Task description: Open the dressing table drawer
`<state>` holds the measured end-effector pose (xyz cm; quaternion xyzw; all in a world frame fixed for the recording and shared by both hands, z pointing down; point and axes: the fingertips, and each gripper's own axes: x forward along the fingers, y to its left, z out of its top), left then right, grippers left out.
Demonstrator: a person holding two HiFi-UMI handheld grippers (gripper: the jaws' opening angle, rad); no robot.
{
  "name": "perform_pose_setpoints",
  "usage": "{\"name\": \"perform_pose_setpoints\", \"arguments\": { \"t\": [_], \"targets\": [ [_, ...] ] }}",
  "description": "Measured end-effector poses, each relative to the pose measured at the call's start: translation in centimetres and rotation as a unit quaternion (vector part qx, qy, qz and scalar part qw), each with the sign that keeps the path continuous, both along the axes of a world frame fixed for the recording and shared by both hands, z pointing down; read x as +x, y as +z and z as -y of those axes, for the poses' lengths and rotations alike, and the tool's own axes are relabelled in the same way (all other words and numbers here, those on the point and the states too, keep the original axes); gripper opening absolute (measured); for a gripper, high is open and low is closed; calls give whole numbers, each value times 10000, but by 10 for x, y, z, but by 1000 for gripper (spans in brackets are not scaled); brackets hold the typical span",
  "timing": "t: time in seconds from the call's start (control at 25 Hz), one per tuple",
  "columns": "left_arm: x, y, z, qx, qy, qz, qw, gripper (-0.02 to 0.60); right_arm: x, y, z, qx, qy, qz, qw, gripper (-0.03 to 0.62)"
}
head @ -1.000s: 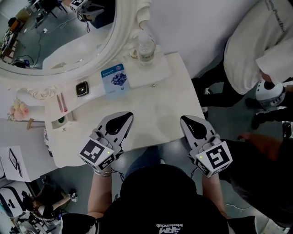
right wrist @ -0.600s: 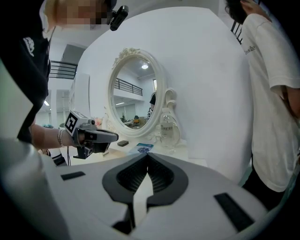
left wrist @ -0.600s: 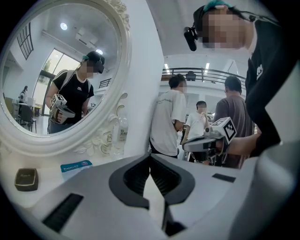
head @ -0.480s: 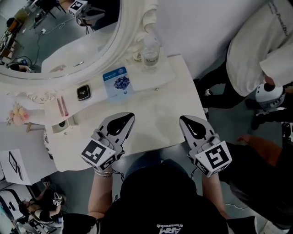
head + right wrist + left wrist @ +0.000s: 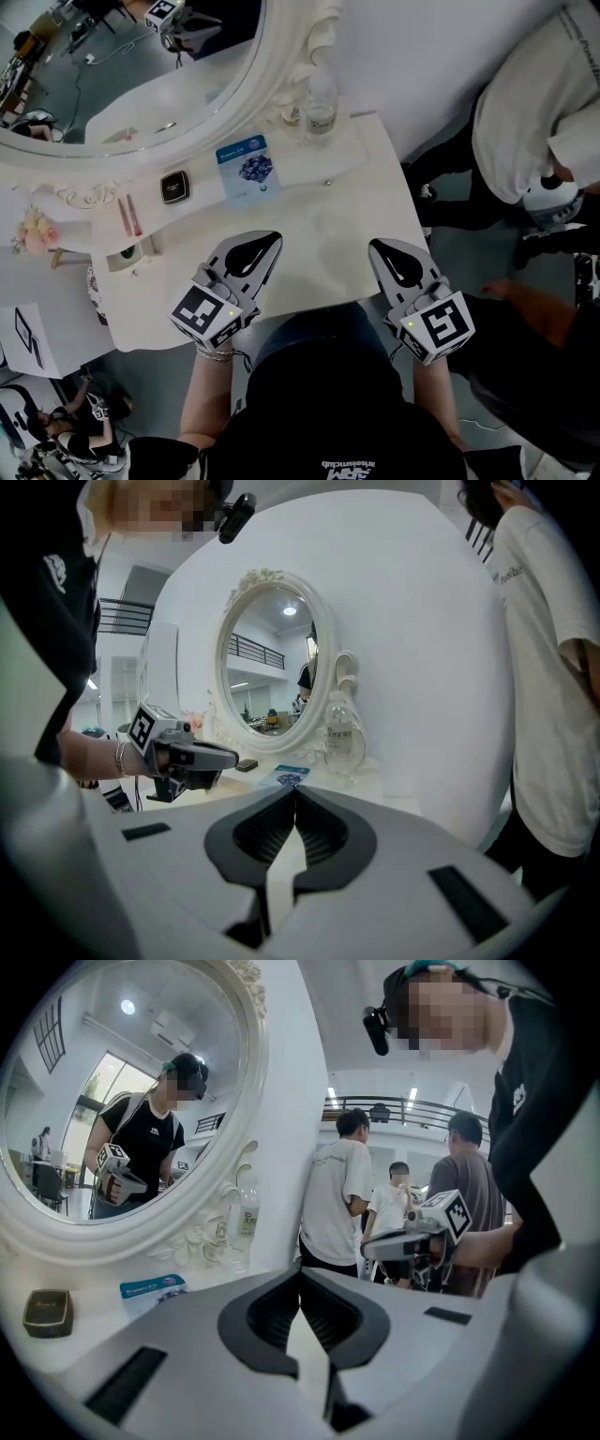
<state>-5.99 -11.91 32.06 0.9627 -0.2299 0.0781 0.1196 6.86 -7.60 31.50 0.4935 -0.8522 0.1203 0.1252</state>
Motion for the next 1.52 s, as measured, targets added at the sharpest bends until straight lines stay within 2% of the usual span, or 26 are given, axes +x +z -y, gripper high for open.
{"name": "perform_pose_setpoints", "arguments": {
  "t": [0.36,0.68,1.08,1.52],
  "targets": [
    [-4,6,-3,-78,-165,31,9998,18,-4,3,6,-89,-167,-41,9998,18],
    [-7,8,5,-109,-646,73,9978,18,-1,4,20,-52,-471,-34,9989,18],
    [1,24,16,-212,-1036,150,9943,18,6,23,37,-291,-920,-20,9953,18],
    [2,43,31,-342,-1208,248,9918,18,2,42,66,-492,-1213,-8,9914,18]
  ]
}}
